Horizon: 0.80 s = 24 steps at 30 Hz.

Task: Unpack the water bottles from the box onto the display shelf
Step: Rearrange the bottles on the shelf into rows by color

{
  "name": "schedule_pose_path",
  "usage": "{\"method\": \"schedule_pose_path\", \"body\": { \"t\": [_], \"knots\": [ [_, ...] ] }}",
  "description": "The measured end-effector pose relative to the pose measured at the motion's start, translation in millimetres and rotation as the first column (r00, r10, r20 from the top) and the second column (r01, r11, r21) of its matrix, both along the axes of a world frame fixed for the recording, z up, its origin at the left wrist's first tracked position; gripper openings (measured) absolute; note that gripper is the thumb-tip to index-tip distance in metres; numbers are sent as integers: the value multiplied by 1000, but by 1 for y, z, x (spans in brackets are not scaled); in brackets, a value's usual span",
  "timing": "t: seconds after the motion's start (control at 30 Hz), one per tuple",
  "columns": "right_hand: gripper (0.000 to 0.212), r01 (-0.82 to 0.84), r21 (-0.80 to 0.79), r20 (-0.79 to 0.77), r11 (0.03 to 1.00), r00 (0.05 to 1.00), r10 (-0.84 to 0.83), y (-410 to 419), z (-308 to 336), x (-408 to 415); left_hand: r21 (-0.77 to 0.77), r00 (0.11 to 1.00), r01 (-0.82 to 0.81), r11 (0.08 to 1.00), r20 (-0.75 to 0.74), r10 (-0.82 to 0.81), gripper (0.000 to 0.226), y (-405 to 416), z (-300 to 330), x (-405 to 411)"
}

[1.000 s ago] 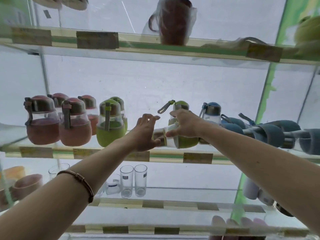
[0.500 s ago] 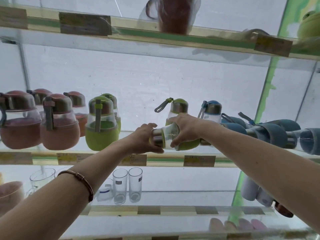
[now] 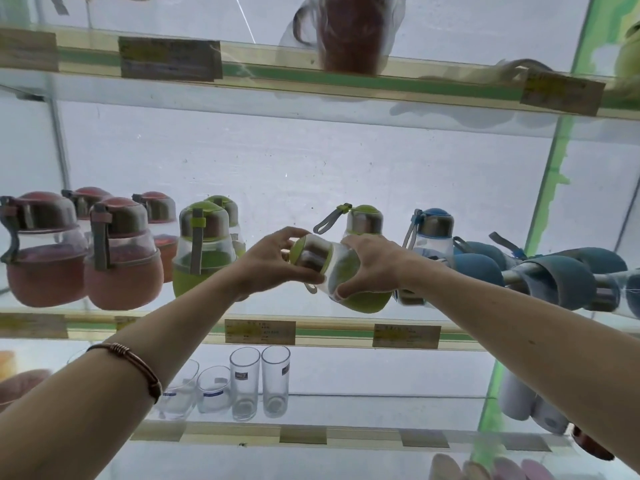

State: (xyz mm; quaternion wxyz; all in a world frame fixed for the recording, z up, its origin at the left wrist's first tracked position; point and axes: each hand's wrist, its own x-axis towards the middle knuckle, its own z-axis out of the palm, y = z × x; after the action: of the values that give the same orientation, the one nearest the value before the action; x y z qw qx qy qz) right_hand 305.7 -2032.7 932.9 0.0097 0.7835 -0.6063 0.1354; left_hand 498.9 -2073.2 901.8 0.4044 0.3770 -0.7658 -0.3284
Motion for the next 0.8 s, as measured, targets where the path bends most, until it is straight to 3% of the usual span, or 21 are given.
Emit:
{"method": "schedule_pose_path", "body": {
  "t": [0.2,0.33,0.47,0.57,0.67,0.73,0.8],
  "knots": [
    [64,-110,59,263,992,960,91,-7,1,5,-14,991,-31,999,-127,29,58,7,17,8],
    [39,-235,151,434,960,888,150,-10,-4,14,-15,974,-80,997,-214,75,60,12,23,7],
    [31,-269,185,484,945,862,151,-8,-10,23,-65,952,-228,971,-224,209,63,14,24,1],
    [51,-179,102,412,979,903,122,-11,-18,33,-161,919,-366,916,-215,330,81,13,22,-3],
    [92,-106,24,370,994,925,89,-22,-36,47,-219,906,-417,882,-170,386,99,16,19,-8],
    [117,-86,-15,384,996,919,85,-32,-47,51,-221,905,-423,879,-137,402,101,16,16,-9],
    [120,-69,-19,413,997,908,71,-35,-49,53,-191,906,-423,886,-105,410,92,13,12,-5]
  ]
}}
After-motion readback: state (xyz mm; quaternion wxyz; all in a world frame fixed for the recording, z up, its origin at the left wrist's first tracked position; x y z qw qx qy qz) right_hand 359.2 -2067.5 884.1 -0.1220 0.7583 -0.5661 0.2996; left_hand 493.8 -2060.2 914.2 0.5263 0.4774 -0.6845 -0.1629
